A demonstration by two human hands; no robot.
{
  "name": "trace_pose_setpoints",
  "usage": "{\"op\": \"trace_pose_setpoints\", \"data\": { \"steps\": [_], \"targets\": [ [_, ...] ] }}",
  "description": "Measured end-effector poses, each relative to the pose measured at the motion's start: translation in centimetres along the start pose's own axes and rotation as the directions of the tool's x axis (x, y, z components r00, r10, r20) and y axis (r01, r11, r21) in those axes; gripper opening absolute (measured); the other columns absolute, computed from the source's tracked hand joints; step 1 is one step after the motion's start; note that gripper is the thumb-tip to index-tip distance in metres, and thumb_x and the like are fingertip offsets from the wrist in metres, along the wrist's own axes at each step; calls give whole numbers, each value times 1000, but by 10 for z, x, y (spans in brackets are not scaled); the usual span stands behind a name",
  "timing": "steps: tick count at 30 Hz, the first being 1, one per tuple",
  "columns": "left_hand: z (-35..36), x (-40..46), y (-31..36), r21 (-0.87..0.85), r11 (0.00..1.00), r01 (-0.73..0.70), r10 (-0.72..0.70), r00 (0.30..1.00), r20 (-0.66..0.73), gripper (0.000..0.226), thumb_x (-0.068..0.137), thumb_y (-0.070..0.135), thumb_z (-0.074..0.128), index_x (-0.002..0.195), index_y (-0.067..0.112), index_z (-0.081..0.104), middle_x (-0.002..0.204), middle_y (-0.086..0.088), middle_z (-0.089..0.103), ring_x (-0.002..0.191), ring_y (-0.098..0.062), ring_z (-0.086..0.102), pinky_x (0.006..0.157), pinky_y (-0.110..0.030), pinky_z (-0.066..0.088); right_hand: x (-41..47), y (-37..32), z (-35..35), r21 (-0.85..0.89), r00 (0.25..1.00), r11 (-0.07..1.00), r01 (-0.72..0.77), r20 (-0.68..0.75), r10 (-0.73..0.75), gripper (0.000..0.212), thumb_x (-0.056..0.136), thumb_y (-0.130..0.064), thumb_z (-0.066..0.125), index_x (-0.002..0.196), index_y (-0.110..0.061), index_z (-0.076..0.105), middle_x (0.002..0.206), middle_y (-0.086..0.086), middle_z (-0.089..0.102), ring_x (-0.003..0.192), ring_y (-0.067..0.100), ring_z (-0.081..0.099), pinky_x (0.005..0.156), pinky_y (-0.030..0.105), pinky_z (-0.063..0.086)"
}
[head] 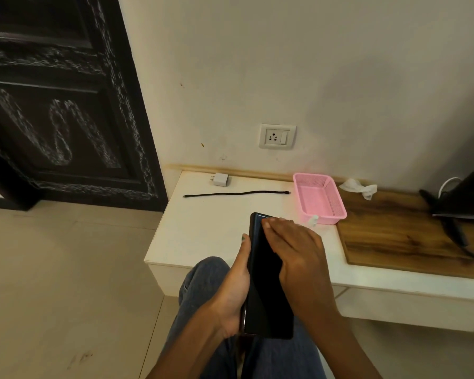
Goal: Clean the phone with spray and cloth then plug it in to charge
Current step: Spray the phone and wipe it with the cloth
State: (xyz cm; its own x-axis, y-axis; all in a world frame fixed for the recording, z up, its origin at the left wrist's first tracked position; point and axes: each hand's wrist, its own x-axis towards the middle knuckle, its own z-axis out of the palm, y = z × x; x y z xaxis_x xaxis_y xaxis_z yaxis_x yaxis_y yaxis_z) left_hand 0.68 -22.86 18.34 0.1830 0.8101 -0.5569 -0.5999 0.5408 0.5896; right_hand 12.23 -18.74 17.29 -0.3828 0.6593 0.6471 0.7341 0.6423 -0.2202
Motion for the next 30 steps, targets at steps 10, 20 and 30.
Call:
{"op": "trace_pose_setpoints", "data": {
  "steps": [10,20,30],
  "targets": [
    [0,2,0,-43,999,-10,11,1000,20,60,87,65,37,101,20,74,104,-13,73,92,-24,71,75,-32,54,3,-7,2,-12,1000,1000,11,29,-10,34,82,-20,58,111,-4,65,112,8,67,107,22,57,95,28,39],
    [-4,7,-1,-85,996,-8,11,999,32,63,88,65,34,86,22,80,99,-13,74,85,-22,72,70,-29,57,4,-6,10,42,988,999,-3,157,-4,48,74,-4,70,120,-12,59,119,1,61,104,22,59,87,34,44],
    [-2,1,5,-55,998,-5,9,998,63,58,89,62,37,95,20,76,99,-11,74,84,-20,73,70,-28,58,13,-10,1,81,992,996,35,121,-44,42,69,6,66,108,-7,68,107,4,68,99,23,61,86,36,47]
  ]
}}
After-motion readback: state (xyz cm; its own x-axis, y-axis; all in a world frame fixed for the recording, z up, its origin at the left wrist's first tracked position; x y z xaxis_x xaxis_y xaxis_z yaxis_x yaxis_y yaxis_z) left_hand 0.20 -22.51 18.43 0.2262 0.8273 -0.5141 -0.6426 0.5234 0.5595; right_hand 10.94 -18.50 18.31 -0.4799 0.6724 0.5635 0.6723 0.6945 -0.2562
